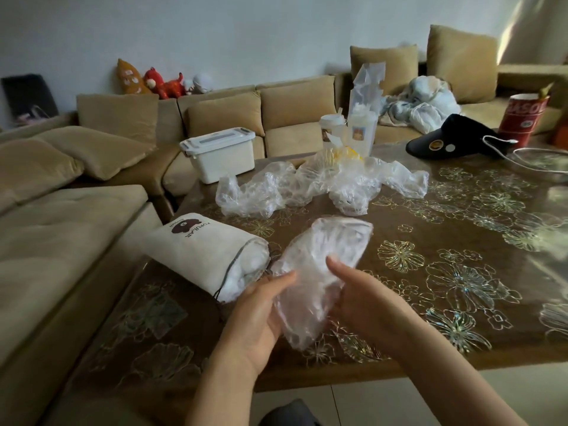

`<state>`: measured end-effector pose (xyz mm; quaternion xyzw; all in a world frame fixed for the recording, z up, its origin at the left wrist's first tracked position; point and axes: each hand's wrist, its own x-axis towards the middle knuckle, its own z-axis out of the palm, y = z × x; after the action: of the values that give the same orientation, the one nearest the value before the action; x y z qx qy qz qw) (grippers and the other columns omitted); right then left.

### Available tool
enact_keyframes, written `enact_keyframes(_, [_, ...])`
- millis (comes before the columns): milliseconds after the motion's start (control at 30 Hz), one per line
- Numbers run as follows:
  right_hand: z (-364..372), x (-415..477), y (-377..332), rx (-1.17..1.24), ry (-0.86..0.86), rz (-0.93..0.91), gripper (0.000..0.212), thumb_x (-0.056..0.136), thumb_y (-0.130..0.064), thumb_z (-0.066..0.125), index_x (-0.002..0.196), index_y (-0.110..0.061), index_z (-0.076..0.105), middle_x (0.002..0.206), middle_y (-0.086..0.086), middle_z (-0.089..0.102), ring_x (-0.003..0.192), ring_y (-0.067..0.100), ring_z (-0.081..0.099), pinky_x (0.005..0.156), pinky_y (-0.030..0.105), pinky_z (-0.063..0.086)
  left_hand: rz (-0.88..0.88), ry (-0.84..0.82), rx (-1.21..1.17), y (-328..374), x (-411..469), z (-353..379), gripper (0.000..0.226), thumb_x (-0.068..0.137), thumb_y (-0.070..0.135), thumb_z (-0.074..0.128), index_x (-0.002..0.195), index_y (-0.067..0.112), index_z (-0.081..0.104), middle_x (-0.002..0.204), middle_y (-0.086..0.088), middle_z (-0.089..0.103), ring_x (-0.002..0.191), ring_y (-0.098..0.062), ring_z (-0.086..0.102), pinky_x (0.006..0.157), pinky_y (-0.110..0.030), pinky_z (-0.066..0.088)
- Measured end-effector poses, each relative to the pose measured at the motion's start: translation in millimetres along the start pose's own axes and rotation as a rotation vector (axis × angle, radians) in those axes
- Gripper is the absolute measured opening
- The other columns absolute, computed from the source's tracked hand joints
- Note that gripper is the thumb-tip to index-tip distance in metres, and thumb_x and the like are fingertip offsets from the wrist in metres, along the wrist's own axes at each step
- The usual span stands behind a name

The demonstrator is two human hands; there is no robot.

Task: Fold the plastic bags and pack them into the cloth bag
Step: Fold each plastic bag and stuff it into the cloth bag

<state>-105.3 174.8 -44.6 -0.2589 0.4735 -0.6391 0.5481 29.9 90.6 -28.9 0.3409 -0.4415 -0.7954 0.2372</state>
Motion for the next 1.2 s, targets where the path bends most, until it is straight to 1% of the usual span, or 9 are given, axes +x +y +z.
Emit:
enact_keyframes(233, [25.4,2.5,7.9,-0.342,0.212,-0.091,0.006,0.084,-0.008,0.066,0.087,-0.002,0.068,0.075,0.009,0.069,0.062,0.017,0.066,0.057,0.027,0.052,0.026,-0.101,0.169,3.0,-11.6,-35.5,0.053,0.071,0.040,0.066,0.114,0.010,0.063,0.105,-0.013,0.071,0.100,-0.026,0.067,0.083,-0.037,0.053])
enact_keyframes(333, [42.2,-0.1,15.0,-0.401,0.128,-0.059,0.010,0.084,-0.008,0.067,0.089,0.000,0.069,0.083,0.016,0.072,0.073,0.028,0.070,0.069,0.039,0.058,0.018,-0.106,0.114,3.2,-17.9,-35.6,0.046,0.077,0.035,0.064,0.112,0.005,0.066,0.108,-0.018,0.069,0.104,-0.031,0.065,0.092,-0.043,0.050])
enact_keyframes(467, [58.7,-4.3,26.2,-0.312,0.112,-0.101,0.015,0.086,-0.016,0.067,0.098,-0.007,0.068,0.091,0.015,0.072,0.081,0.030,0.070,0.078,0.047,0.056,0.038,0.093,0.117,3.7,-19.3,-43.5,0.017,0.084,0.011,0.063,0.097,0.001,0.067,0.089,-0.016,0.073,0.078,-0.024,0.071,0.068,-0.032,0.058])
enact_keyframes(633, [64.8,-13.0,39.8,-0.159,0.142,-0.153,0.017,0.093,-0.004,0.053,0.099,-0.010,0.067,0.070,0.002,0.069,0.055,0.010,0.063,0.047,0.019,0.046,0.009,0.113,0.105,6.8,-18.3,-51.3,0.010,0.087,0.009,0.061,0.095,0.006,0.066,0.089,-0.014,0.073,0.079,-0.025,0.070,0.072,-0.037,0.057])
enact_keyframes(833, [57.1,-12.1,50.0,-0.033,0.319,-0.205,0.040,0.086,0.013,0.045,0.068,-0.009,0.073,0.087,0.005,0.072,0.080,0.016,0.066,0.070,0.030,0.053,-0.063,0.105,0.035,-0.4,-10.9,-66.6,0.026,0.091,0.007,0.052,0.113,0.000,0.062,0.100,-0.016,0.071,0.081,-0.021,0.070,0.057,-0.028,0.055])
enact_keyframes(933, [52.9,-12.8,60.9,-0.034,0.373,-0.195,0.047,0.089,0.010,0.045,0.055,-0.013,0.068,0.092,0.002,0.072,0.086,0.024,0.063,0.077,0.044,0.049,-0.099,0.087,0.027,-3.2,-9.5,-70.1,0.026,0.093,0.014,0.049,0.113,0.004,0.063,0.099,-0.013,0.072,0.084,-0.021,0.070,0.061,-0.031,0.055])
enact_keyframes(1067, [54.6,-14.5,64.9,0.041,0.425,-0.172,0.032,0.088,0.005,0.045,0.072,-0.013,0.066,0.078,0.004,0.065,0.063,0.018,0.052,0.058,0.032,0.039,-0.003,0.105,0.061,-4.2,-11.3,-67.6,0.012,0.090,0.010,0.054,0.096,0.006,0.064,0.078,-0.006,0.073,0.069,-0.015,0.070,0.054,-0.026,0.054])
enact_keyframes(1133, [53.3,-12.5,67.0,0.056,0.466,-0.163,0.009,0.090,-0.015,0.055,0.092,-0.013,0.064,0.082,0.005,0.066,0.065,0.017,0.058,0.061,0.037,0.046,0.036,0.094,0.110,-4.1,-14.8,-65.5,0.008,0.090,0.009,0.056,0.093,0.008,0.063,0.079,-0.003,0.073,0.072,-0.014,0.070,0.060,-0.027,0.055])
enact_keyframes(1200, [51.5,-8.9,72.8,0.011,0.416,-0.091,0.041,0.081,-0.049,0.065,0.106,-0.017,0.061,0.098,0.010,0.069,0.084,0.028,0.066,0.080,0.050,0.052,0.083,0.092,0.188,-4.9,-17.2,-64.5,0.008,0.090,0.011,0.057,0.095,0.011,0.063,0.084,-0.002,0.073,0.076,-0.014,0.070,0.066,-0.030,0.054])
